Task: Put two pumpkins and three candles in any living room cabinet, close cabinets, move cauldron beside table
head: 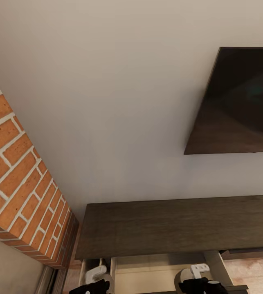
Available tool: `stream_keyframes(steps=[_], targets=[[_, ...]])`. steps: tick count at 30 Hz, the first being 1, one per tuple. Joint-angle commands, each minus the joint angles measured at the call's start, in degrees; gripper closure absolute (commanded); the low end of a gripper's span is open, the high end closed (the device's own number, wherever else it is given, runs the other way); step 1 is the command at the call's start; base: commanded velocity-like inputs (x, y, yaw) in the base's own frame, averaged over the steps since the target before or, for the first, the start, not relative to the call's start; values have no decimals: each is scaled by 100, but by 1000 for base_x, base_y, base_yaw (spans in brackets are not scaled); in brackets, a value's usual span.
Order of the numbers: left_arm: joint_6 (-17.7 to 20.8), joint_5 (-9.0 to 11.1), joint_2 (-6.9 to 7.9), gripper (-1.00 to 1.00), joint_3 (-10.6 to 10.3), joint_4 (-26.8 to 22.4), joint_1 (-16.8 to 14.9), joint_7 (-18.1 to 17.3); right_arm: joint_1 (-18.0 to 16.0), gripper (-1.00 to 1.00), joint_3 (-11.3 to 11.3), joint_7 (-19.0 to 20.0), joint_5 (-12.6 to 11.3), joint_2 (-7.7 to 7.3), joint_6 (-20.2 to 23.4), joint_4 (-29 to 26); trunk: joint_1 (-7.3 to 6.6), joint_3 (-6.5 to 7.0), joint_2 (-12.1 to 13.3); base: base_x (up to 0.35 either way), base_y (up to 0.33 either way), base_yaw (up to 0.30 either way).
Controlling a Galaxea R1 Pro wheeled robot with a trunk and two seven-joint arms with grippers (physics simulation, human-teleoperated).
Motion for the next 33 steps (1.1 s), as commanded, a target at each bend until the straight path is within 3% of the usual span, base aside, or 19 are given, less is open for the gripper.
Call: stream_keyframes(steps=[1,15,22,33], targets=[[-4,-18,-21,100,5,-3,1,5,0,100,1,-3,0,-1,-2,3,0,0,0,0,0,0],[-81,0,-62,100,22,28,15,-61,0,100,11,-14,46,49,-57,22,0,0,0,0,-2,0],[-76,2,-70,100,23,23,15,-61,0,100,17,-17,51,58,-57,22,0,0,0,0,-169,0],[-67,2,-112,100,23,5,16,-62,0,100,18,-17,48,60,-57,30,0,-29,0,0,-3,96]])
